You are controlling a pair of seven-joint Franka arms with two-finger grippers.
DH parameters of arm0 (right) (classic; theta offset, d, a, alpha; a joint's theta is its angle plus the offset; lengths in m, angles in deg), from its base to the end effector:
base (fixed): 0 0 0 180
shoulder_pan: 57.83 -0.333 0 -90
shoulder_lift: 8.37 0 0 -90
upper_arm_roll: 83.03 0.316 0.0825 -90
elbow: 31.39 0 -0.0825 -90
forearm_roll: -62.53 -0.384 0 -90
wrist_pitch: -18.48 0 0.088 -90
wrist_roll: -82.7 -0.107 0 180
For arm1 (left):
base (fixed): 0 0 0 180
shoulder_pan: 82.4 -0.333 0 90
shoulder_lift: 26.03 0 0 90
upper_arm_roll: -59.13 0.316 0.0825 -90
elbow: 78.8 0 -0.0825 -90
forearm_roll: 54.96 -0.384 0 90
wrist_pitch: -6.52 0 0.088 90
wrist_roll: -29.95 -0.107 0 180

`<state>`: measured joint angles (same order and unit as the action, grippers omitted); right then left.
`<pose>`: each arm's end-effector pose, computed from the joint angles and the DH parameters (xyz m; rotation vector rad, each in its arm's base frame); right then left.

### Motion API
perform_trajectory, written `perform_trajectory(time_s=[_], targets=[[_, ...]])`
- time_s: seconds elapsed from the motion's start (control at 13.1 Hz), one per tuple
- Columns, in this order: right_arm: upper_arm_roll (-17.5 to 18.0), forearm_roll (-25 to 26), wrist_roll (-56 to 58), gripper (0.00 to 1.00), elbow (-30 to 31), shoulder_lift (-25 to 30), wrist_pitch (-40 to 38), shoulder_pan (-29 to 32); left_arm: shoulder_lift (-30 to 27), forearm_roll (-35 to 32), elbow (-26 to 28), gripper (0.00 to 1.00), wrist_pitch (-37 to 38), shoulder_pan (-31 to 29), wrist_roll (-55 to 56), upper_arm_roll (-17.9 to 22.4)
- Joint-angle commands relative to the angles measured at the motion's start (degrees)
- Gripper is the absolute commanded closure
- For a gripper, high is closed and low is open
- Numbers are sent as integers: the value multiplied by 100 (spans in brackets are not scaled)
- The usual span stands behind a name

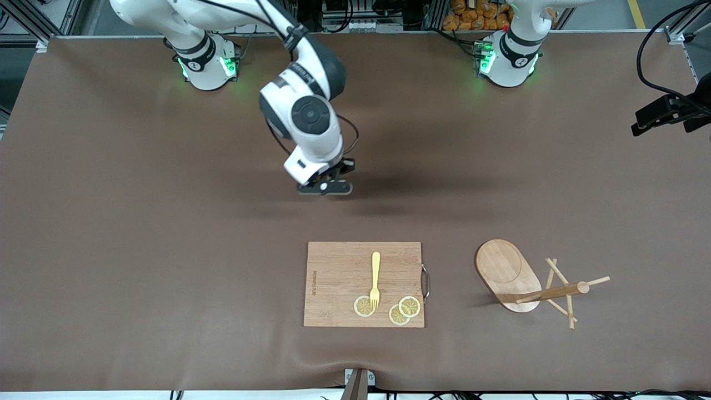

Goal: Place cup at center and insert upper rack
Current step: 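Lift the mug and carry it toward the table center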

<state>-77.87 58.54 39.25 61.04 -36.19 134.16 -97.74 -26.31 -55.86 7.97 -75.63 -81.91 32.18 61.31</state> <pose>0.4775 0.4742 0.3395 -3.1153 0.0204 0.2005 0.5385 0.0178 0.6419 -3.1216 -0.1092 0.1182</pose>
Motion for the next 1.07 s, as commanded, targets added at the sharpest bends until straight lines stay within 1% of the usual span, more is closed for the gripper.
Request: perform_trajectory(time_s=[0.0, 0.15, 0.46, 0.69, 0.76, 0.84, 0.99], targets=[[-59, -346, -172, 100, -5, 40, -2, -403, 18, 20, 6, 0, 50, -48, -56, -25], [-59, -462, -172, 100, -50, -39, 7, -649, 88, 55, -28, 0, 41, 21, 48, -51], [-68, -436, -181, 100, -181, -355, 146, -1098, 203, 37, -46, 0, -29, 101, 93, -147], [-68, -401, -155, 100, -190, -601, 577, -1344, 273, 20, -64, 0, -64, 101, 627, -524], [-68, -383, -146, 100, -190, -672, 595, -1432, 273, 20, -64, 0, -82, 92, 942, -647], [-68, -366, -146, 100, -190, -724, 596, -1502, 273, 28, -55, 0, -82, 84, 1285, -727], [-77, -357, -111, 100, -190, -743, 596, -1520, 282, 11, -55, 0, -82, 118, 1437, -771]])
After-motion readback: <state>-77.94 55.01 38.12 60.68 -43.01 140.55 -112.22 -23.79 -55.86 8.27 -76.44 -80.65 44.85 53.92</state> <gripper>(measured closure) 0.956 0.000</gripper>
